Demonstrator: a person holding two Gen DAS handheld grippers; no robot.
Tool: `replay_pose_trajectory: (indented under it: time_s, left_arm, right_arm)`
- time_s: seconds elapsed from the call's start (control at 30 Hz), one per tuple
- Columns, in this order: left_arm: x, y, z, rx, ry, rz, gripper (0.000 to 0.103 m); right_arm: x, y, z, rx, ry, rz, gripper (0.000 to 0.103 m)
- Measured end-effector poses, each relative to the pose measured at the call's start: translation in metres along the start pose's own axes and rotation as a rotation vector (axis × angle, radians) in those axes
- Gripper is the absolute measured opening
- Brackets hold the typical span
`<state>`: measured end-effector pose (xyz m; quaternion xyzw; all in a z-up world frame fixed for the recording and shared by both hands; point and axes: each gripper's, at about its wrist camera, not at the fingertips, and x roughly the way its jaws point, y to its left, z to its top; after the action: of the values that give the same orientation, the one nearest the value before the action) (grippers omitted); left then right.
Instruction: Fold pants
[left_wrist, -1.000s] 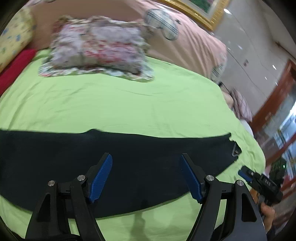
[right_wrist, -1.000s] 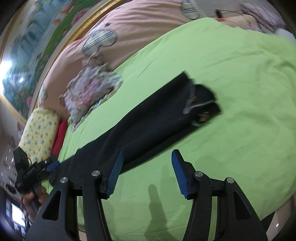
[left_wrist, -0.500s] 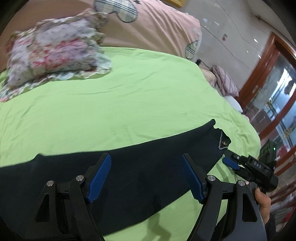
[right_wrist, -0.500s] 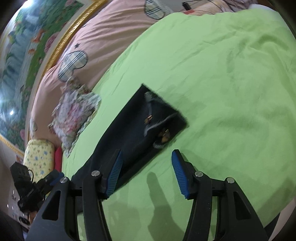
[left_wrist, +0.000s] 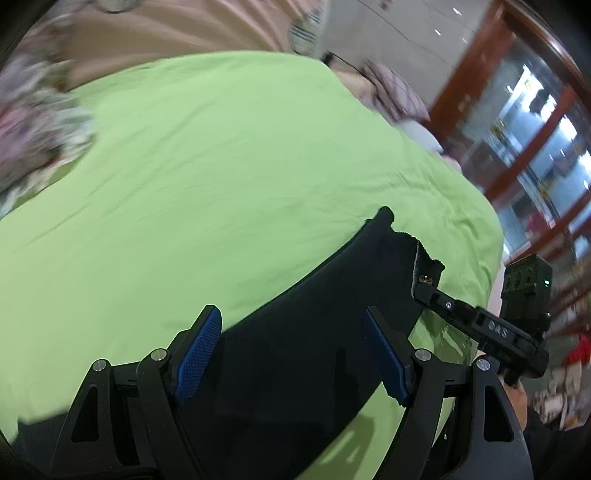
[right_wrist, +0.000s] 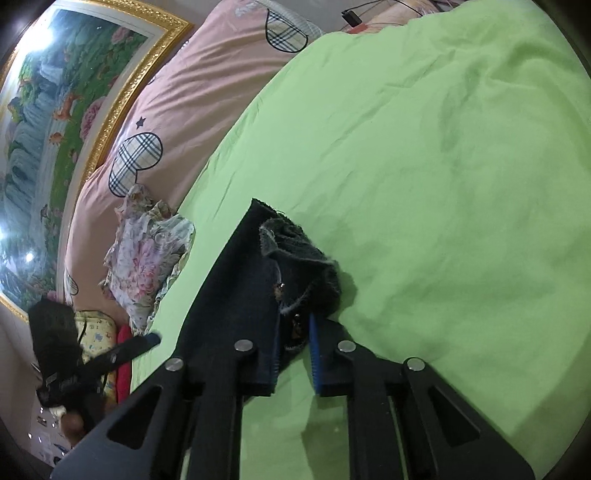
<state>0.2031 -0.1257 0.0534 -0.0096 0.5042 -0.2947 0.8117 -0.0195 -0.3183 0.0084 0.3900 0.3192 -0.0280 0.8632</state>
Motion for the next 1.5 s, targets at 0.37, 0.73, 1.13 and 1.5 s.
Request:
replay_pose_trajectory:
  time_s: [0.37,0.73,1.13,1.5]
  left_arm:
    - [0.083,-0.036,0.056,0.146,0.163,-0.141,0.059]
    - [0.095,-0.046,0.054,0.210,0.175,-0.216,0.012]
    - [-0.012,-0.028,0.045,0.176,-0.060,-0.310,0.010]
    - [-0.095,0.020,-0.005,0.095,-0.214,-0.325,0.010]
  right_arm:
    - [-0.008,-0.005,-0.005,-0.022,-0.001,0.053,0.013]
    - [-0.004,-0.002,-0.007,-0.055,-0.005,0.067,0.013]
    - [-0.034,0.067,0.001,-0.200,-0.037,0.246,0.013]
    - [-0.028,0.155,-0.033,-0.415,0.063,0.389,0.013]
